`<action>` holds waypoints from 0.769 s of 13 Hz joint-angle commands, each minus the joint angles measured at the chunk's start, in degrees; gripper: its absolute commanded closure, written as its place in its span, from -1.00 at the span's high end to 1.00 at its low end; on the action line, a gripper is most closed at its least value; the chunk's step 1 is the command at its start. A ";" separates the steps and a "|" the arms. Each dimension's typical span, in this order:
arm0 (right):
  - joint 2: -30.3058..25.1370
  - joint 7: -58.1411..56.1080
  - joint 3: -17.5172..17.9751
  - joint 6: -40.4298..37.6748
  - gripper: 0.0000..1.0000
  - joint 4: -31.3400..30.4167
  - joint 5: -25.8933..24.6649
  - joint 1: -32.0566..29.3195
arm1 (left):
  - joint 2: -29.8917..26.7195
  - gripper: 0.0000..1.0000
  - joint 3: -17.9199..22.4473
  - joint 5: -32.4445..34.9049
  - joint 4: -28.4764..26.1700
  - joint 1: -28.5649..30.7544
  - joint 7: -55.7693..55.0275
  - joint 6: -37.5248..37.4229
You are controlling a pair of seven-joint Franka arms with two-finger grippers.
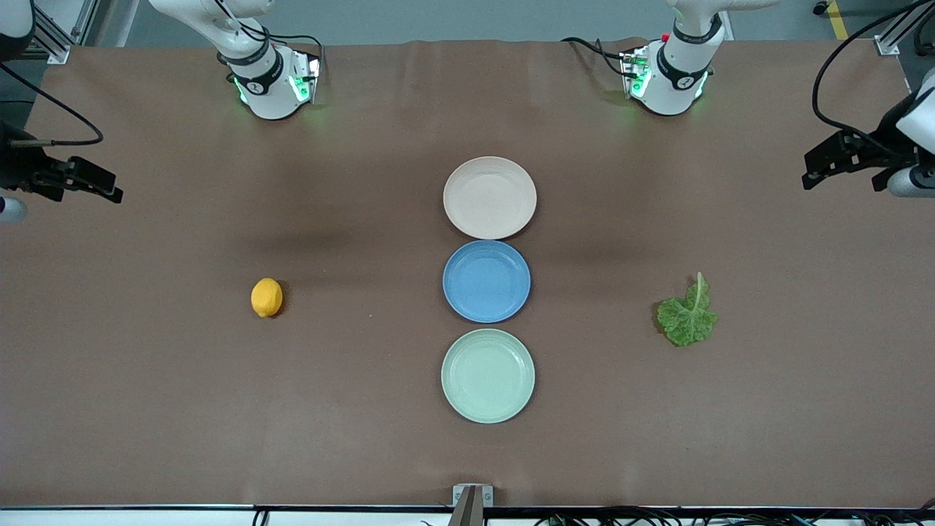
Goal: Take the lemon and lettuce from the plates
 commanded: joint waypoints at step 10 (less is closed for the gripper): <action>-1.30 -0.56 1.20 1.73 1.00 0.63 -2.65 0.56 | -6.97 1.00 1.53 -0.89 -8.04 -2.18 -0.67 1.43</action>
